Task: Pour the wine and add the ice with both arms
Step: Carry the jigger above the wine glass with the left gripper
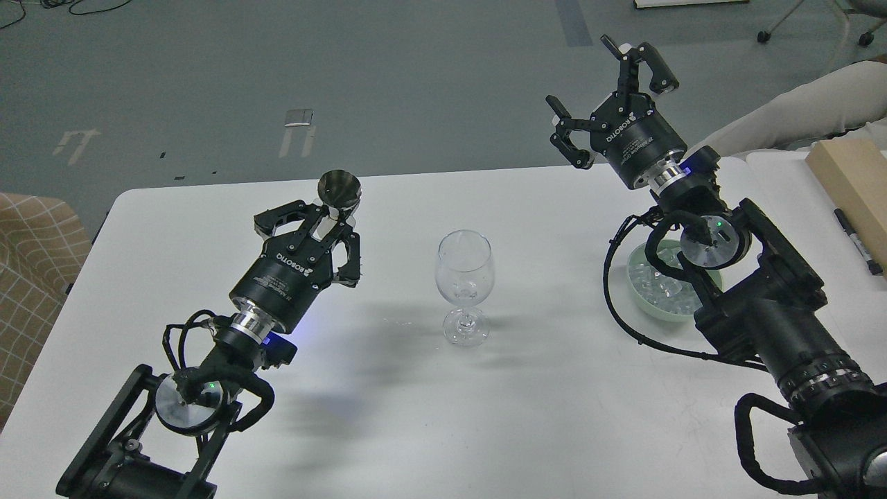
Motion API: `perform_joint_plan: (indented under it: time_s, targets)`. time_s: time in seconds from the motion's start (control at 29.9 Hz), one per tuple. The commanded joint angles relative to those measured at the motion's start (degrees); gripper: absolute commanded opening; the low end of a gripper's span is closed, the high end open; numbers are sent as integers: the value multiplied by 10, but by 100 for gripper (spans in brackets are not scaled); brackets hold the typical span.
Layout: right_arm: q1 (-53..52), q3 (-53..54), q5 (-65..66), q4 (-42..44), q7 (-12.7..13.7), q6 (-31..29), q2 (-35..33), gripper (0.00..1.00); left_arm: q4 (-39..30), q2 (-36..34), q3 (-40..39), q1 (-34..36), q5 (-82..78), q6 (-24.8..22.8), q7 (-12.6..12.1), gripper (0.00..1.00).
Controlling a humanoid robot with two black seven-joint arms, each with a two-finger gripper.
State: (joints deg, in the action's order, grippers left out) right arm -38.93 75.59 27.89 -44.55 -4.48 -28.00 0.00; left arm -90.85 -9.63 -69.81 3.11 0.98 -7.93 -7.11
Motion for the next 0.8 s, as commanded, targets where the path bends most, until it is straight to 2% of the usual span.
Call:
perform_joint_plan:
  time_s: [0.0,0.77]
  targets:
    - [0,0,0,0,0,0,0,99,0,-2,15,9,0,5,0,14]
    - [6,1,1,0,0,0,0,99,1,-9,41,42,-21,8,0,14]
